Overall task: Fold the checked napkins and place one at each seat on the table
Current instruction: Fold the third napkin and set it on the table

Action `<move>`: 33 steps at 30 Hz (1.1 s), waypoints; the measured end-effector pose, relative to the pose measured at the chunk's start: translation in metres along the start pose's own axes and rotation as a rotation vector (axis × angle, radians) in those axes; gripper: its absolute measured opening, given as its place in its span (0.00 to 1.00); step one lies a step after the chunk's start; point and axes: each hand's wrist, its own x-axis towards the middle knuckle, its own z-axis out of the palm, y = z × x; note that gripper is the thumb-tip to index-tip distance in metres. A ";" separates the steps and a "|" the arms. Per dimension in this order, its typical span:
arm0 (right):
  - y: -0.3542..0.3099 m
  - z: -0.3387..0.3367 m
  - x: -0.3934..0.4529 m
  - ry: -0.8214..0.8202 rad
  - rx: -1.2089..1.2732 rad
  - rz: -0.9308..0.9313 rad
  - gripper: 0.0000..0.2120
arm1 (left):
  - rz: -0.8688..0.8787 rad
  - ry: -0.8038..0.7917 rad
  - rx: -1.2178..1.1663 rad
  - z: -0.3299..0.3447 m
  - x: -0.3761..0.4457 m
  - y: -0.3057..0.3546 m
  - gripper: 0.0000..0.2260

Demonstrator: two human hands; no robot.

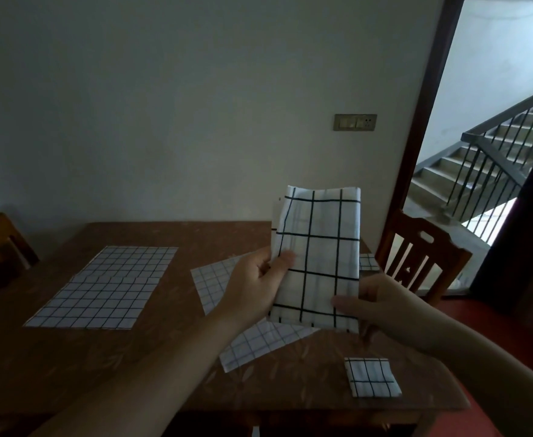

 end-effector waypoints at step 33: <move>0.000 -0.018 0.003 0.178 0.254 -0.159 0.26 | -0.609 -0.510 -0.491 -0.023 0.001 0.002 0.29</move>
